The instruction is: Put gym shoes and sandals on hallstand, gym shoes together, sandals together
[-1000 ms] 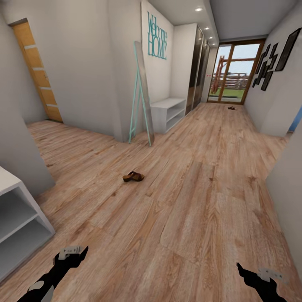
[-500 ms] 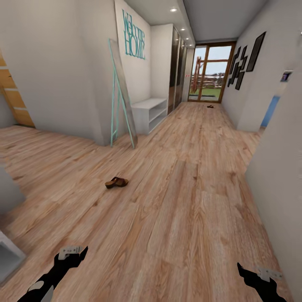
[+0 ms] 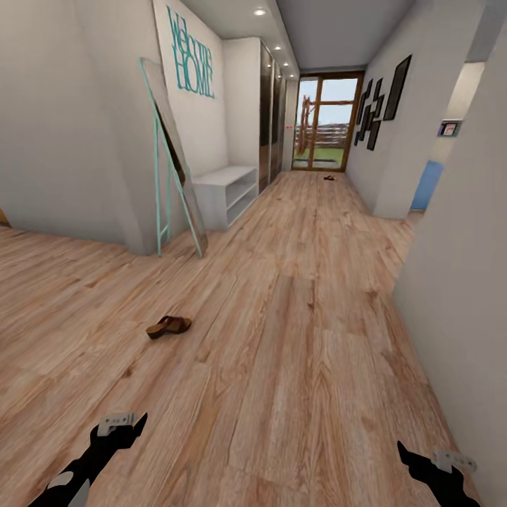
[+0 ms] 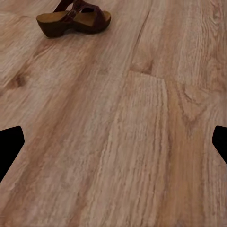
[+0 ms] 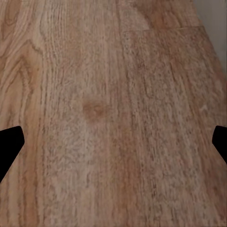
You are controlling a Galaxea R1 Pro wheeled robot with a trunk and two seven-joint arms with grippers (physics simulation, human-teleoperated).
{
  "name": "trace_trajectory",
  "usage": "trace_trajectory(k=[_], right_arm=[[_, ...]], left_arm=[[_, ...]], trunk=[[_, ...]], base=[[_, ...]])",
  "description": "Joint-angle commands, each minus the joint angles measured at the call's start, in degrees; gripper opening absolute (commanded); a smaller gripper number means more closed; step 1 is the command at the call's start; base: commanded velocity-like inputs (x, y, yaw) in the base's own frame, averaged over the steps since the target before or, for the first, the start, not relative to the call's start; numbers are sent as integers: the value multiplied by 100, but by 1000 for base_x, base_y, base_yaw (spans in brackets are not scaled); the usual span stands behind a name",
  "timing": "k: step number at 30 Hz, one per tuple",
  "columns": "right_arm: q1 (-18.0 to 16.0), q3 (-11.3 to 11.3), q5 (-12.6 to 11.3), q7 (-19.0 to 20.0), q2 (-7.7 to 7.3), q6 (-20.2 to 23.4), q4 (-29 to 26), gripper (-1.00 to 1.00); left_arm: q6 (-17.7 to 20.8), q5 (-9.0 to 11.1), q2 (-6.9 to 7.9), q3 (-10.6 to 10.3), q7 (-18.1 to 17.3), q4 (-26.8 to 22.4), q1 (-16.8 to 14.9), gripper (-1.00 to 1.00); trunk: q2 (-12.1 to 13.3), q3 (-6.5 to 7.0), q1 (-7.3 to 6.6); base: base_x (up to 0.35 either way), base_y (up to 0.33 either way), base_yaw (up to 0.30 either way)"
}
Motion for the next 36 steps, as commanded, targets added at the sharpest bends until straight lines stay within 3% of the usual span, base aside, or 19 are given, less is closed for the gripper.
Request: trace_trajectory(k=[1,12,27,36], right_arm=[[-5,21,-61,44,6,-15,9,100],[-5,21,-54,52,14,-15,9,100],[-5,21,-55,53,13,-15,9,100],[-5,21,-45,77,6,-7,8,100]], left_arm=[[-20,-62,-2,50,-26,6,-5,100],[-21,-56,2,55,-26,8,-5,100],[-18,-55,7,68,-22,4,-5,100],[-18,-55,7,69,-17,4,-5,100]], trunk=[[-2,-5,2],[-2,-5,2],[-2,-5,2],[-2,-5,2]], base=[[339,0,-12],[339,0,-11],[339,0,-260],[339,0,-34]])
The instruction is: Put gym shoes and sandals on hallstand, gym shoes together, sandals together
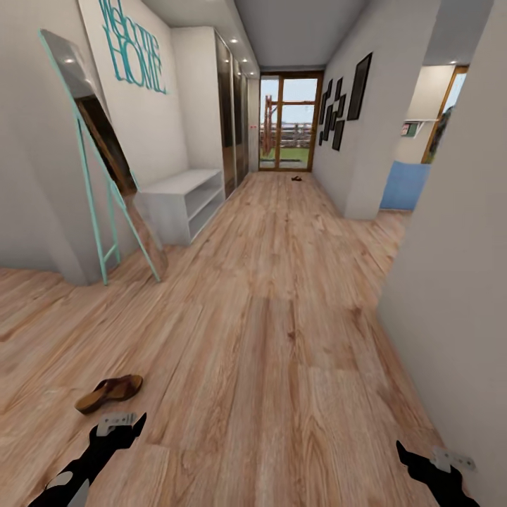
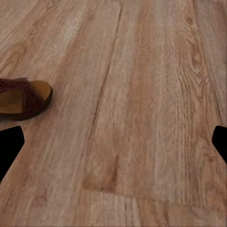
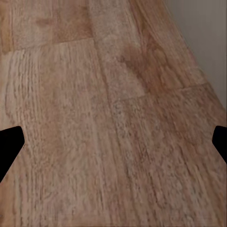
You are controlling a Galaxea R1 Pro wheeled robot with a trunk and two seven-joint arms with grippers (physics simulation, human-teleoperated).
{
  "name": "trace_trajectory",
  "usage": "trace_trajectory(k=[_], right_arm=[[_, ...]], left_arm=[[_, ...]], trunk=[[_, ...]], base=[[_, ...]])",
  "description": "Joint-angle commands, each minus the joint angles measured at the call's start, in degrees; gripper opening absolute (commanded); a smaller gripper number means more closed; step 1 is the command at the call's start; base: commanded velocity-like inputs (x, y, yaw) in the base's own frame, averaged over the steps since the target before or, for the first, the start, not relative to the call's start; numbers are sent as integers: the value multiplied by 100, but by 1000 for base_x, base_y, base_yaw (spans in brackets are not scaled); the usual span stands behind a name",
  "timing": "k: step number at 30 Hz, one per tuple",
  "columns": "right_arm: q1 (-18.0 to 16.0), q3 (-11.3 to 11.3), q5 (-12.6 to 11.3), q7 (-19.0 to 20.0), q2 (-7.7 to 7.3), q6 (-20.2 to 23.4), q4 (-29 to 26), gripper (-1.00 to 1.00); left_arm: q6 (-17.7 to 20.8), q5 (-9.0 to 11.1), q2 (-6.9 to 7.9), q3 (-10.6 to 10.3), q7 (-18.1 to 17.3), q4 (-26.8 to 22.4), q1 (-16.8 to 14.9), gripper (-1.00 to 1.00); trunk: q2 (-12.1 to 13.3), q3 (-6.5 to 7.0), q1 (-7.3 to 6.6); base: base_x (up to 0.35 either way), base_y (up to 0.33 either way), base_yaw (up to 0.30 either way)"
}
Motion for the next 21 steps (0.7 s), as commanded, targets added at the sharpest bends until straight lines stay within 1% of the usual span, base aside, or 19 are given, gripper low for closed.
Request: trace_trajectory(k=[1,21], right_arm=[[-4,21,-60,44,-3,-15,9,100],[-4,30,-60,37,7,-20,10,100]], left_arm=[[-25,-60,-2,49,-26,5,-5,100],[-24,-60,-2,54,-26,5,-5,100]], trunk=[[-2,-5,2],[-2,-5,2]], base=[[339,0,-3],[339,0,-5]])
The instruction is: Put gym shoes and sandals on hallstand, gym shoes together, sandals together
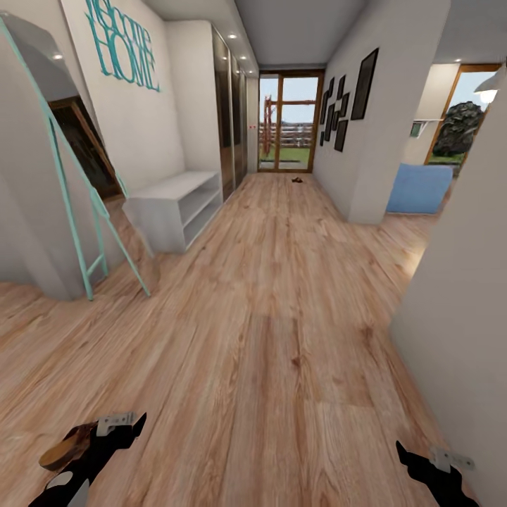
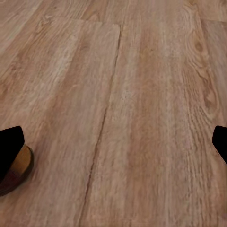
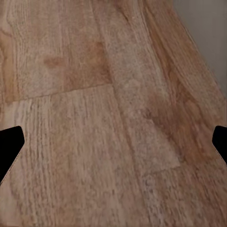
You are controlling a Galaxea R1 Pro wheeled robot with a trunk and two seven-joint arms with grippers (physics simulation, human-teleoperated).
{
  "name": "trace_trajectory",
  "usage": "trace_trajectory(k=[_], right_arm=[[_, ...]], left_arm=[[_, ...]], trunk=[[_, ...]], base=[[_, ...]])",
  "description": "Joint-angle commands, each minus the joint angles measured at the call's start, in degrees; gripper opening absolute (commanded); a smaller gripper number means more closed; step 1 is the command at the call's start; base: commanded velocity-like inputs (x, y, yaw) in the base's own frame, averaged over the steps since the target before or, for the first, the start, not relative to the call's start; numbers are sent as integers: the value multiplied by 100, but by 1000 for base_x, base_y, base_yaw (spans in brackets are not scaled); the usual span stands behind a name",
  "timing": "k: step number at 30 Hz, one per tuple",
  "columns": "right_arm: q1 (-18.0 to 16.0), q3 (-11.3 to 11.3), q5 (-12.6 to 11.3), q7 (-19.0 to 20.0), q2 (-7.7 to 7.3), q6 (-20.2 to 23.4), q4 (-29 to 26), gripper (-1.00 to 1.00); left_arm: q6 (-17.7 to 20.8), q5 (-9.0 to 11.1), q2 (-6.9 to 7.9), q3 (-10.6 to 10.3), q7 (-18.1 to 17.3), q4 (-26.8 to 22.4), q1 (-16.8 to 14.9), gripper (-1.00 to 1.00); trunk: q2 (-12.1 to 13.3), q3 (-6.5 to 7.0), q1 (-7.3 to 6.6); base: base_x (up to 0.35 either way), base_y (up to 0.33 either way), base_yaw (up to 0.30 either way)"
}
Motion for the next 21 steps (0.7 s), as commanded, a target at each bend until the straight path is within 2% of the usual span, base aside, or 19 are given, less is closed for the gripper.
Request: trace_trajectory(k=[1,9,21], right_arm=[[-5,21,-61,43,-2,-16,10,100],[-5,25,-61,40,10,-17,10,100],[0,39,-51,33,81,-97,18,100]], left_arm=[[-25,-60,-2,50,-26,4,-4,100],[-25,-60,-2,52,-26,-4,-4,100],[-34,-60,-2,53,-17,29,-4,100]], trunk=[[-2,-5,2],[-2,-5,2],[-2,-5,2]], base=[[339,0,-122],[339,0,-177],[339,0,-16]])
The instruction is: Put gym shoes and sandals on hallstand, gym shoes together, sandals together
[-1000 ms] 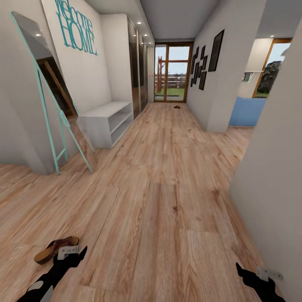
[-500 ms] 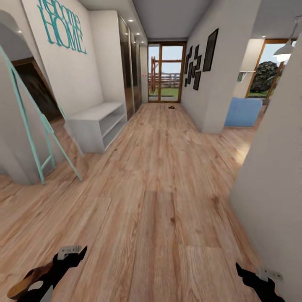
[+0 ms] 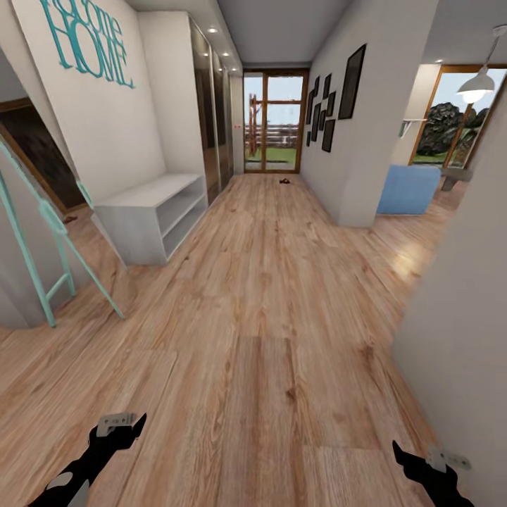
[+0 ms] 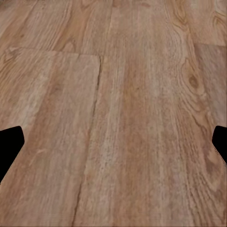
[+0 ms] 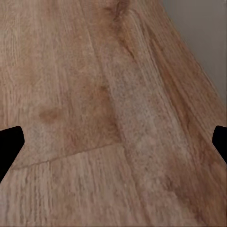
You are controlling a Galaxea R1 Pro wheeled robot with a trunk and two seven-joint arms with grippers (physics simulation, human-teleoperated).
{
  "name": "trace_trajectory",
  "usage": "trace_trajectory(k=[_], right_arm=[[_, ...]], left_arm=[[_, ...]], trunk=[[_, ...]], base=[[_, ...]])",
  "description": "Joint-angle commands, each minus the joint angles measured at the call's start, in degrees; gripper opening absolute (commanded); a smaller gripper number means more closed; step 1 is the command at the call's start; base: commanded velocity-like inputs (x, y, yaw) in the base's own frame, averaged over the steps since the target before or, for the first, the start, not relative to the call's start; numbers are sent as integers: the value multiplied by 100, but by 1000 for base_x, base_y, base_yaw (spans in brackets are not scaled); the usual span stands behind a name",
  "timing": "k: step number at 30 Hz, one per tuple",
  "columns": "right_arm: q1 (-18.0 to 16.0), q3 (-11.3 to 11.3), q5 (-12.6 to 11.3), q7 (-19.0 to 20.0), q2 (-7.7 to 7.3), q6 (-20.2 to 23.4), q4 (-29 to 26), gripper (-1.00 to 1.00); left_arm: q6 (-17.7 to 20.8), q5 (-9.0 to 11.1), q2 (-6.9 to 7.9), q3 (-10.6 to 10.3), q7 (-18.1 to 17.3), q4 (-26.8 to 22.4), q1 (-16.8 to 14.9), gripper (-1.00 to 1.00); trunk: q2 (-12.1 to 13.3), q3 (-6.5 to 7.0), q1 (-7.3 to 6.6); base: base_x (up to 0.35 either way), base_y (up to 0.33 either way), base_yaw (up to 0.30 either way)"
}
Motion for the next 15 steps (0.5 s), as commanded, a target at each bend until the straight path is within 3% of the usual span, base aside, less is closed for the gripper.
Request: trace_trajectory(k=[1,9,15], right_arm=[[-1,22,-59,43,2,-111,9,100],[163,29,-54,44,82,-992,61,100],[210,24,-48,46,147,-1234,70,100]], left_arm=[[-25,-60,-2,49,-25,2,-5,100],[-27,-60,-2,49,-25,-2,-5,100],[-25,-60,-2,49,-25,-7,-5,100]], trunk=[[-2,-5,2],[-2,-5,2],[-2,-5,2]], base=[[339,0,0],[339,0,0],[339,0,0]])
